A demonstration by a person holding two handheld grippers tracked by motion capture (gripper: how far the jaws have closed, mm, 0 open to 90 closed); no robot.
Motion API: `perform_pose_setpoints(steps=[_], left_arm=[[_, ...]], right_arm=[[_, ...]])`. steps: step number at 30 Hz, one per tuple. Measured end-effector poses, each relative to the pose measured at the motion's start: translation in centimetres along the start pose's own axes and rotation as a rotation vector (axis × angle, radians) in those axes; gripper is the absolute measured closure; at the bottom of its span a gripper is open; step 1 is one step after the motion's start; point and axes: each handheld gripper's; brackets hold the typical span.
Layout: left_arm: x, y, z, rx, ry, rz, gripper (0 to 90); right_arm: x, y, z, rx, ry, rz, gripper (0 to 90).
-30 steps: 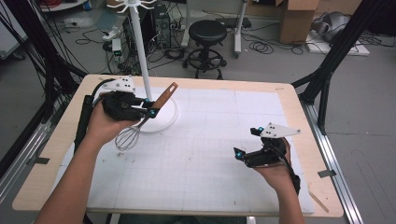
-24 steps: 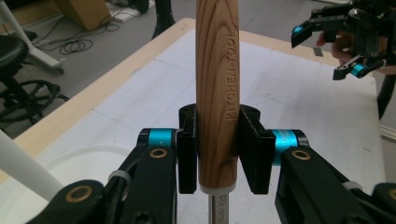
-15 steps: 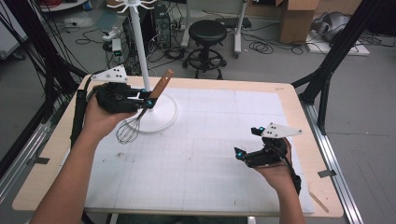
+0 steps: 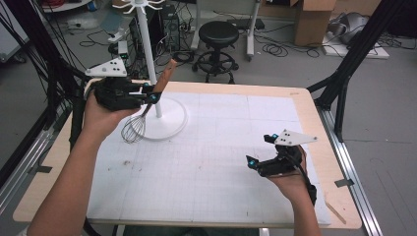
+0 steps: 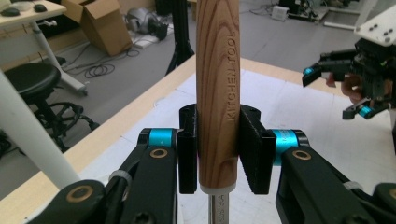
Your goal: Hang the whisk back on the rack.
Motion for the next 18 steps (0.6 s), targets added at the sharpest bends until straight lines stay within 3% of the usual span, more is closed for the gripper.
perform_pose_setpoints(steps=[9, 18], left_arm=[[0.5, -1.0, 0.8, 0.034, -0.011, -0.013, 70.6], [2.2, -2.0, 0.9, 0.053, 0.011, -0.017, 70.6]], right_arm=[[0.1, 0.0, 0.1, 0.000, -0.001, 0.001, 0.3], [0.1, 0.1, 0.1, 0.005, -0.003, -0.002, 0.3]])
Point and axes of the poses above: each handheld gripper's, and its own axes: y roughly forward along the jaws, x roughly out of its top, z roughly to its left, and after that the axes turned 1 degree about -z, right-handed
